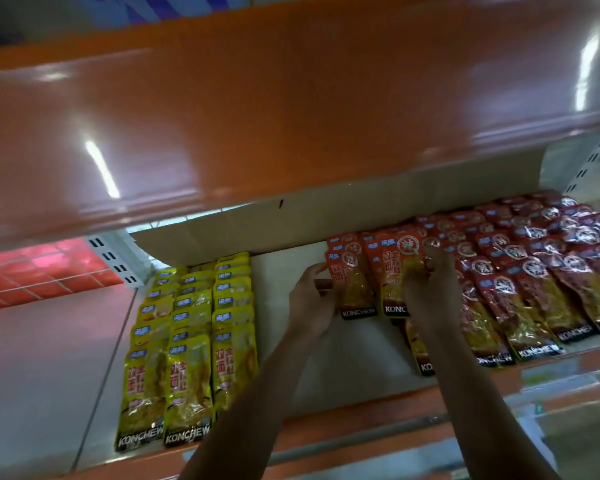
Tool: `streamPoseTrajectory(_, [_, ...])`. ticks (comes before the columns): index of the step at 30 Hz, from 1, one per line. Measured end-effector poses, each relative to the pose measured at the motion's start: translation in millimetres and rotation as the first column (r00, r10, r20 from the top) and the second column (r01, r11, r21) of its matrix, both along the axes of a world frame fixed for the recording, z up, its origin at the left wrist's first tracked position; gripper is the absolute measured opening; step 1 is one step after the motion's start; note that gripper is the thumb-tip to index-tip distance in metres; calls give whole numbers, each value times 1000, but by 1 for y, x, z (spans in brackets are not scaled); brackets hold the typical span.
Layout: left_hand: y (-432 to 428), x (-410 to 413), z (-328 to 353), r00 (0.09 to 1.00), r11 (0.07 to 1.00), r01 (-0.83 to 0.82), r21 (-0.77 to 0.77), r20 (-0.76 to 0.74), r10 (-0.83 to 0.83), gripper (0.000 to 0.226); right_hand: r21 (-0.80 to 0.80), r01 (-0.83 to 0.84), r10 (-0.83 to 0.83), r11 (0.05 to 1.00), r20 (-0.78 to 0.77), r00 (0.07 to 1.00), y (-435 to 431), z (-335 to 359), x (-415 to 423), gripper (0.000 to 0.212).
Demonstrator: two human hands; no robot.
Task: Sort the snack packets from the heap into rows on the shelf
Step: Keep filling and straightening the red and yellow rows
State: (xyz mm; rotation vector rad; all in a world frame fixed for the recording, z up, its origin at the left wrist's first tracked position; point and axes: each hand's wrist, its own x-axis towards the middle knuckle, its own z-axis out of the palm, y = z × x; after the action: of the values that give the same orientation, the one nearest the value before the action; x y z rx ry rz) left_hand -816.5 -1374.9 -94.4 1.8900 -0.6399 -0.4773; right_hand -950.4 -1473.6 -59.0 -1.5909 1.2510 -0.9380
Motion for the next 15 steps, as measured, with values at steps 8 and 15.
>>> streamPoseTrajectory(8, [-11, -8, 0, 968, 990, -10, 144, 251, -26, 46, -3, -89, 89, 996, 26, 996, -7, -5, 0, 50])
streamPoseTrajectory(15, [-20, -9, 0, 936, 960, -32, 278, 345, -69, 44, -41, -115, 116, 993, 20, 993, -6, -2, 2, 53])
